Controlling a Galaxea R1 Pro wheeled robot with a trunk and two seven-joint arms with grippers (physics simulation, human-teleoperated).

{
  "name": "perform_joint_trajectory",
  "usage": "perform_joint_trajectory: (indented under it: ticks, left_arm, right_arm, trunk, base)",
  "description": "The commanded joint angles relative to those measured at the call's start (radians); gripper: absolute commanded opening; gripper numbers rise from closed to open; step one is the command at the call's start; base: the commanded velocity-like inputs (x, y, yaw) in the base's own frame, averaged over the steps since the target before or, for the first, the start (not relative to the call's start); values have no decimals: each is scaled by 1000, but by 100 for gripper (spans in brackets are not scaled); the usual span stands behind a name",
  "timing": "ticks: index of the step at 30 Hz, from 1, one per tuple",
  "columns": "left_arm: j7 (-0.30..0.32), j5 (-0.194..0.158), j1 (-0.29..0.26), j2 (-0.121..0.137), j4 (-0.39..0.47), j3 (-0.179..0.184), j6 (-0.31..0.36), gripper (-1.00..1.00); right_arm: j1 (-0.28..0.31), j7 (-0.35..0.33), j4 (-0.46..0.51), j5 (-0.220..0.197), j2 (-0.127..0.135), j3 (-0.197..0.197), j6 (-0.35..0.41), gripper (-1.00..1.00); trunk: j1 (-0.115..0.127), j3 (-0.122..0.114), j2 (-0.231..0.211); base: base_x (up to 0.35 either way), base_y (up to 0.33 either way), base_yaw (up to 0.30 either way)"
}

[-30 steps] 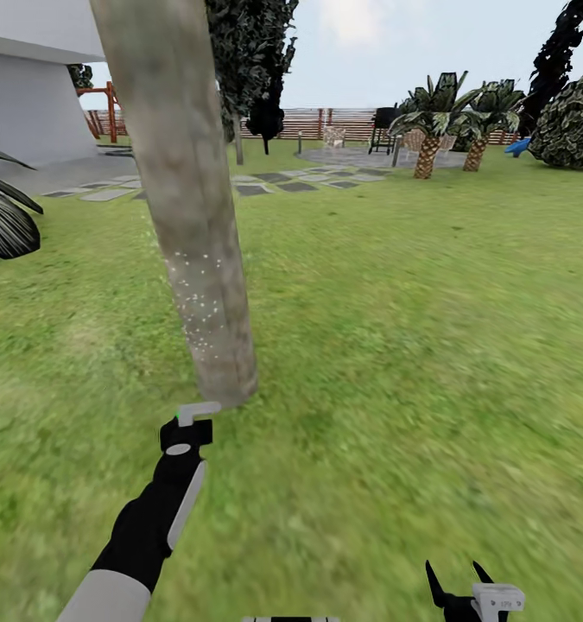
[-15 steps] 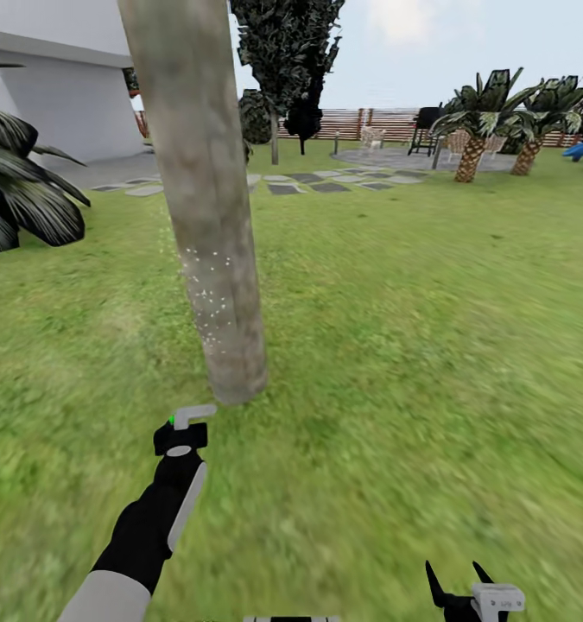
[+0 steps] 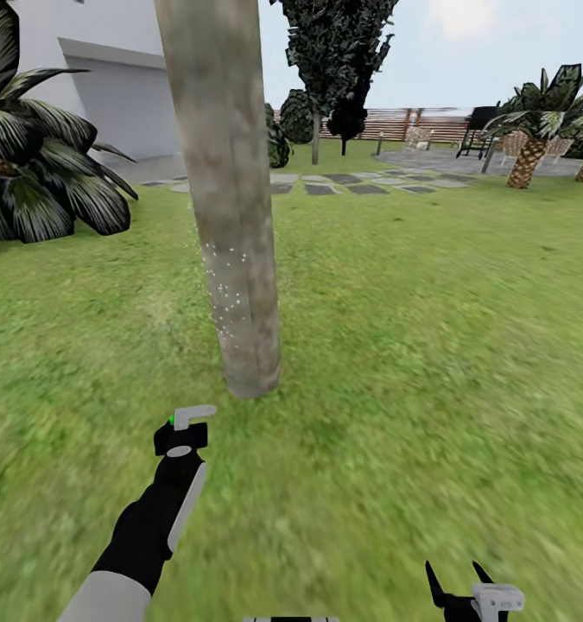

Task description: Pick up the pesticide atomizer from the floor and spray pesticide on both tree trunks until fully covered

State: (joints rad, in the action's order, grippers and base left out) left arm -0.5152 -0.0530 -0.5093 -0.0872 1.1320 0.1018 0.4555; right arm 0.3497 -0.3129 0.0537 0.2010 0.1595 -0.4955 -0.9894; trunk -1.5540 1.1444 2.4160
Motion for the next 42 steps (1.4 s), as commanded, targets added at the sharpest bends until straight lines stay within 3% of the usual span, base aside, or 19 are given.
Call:
perform_joint_trajectory:
  ticks: [1, 24, 42]
  left_arm:
    - [0, 1, 0, 0, 1, 0, 0, -100]
    - [0, 1, 0, 1, 6, -1, 3, -100]
    - [0, 1, 0, 1, 6, -1, 3, -100]
  right_arm:
    - [0, 0, 0, 0, 0, 0, 0, 100]
    - [0, 0, 0, 0, 0, 0, 0, 100]
    - [0, 0, 0, 0, 0, 0, 0, 100]
  trunk:
    - [0, 0, 0]
    - [0, 0, 0]
    - [0, 0, 0]
  base:
    - [0, -271, 275]
    - [72, -270, 18]
    - [147, -270, 265]
